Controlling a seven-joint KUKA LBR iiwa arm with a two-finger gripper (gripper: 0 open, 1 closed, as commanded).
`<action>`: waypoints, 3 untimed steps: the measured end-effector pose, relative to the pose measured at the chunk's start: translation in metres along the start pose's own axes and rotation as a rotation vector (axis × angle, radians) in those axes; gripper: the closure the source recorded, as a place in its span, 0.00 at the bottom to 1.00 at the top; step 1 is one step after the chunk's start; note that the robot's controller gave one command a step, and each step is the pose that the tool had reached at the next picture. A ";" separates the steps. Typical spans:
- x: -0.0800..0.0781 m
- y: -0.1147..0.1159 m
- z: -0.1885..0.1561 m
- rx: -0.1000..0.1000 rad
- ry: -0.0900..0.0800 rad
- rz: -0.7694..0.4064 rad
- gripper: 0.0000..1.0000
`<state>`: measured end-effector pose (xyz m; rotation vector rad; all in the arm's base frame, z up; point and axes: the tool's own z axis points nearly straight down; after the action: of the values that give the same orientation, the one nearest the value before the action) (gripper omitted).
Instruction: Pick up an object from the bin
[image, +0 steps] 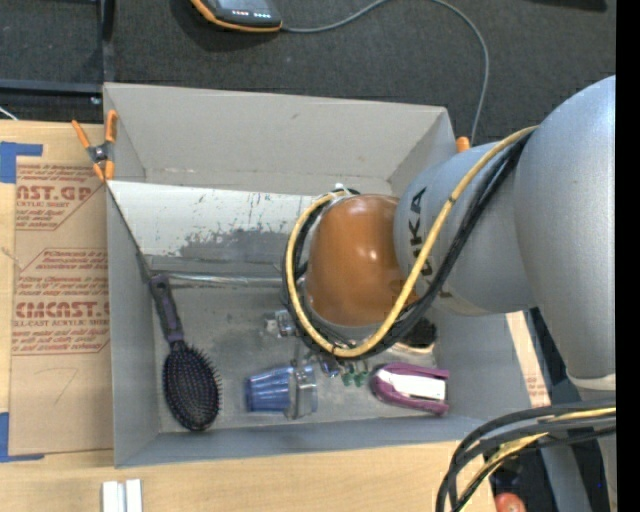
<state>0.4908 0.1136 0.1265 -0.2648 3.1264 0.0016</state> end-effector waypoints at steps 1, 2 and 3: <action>0.009 0.002 0.027 -0.003 -0.007 -0.359 0.00; 0.004 0.008 0.055 -0.001 -0.014 0.040 0.00; 0.004 -0.003 0.057 -0.003 -0.007 -0.301 1.00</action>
Offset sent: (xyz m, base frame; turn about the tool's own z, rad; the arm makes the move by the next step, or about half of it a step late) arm -0.0082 0.0072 -0.0565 0.0390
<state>0.4873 0.1102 0.0694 -0.7293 3.0450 0.0065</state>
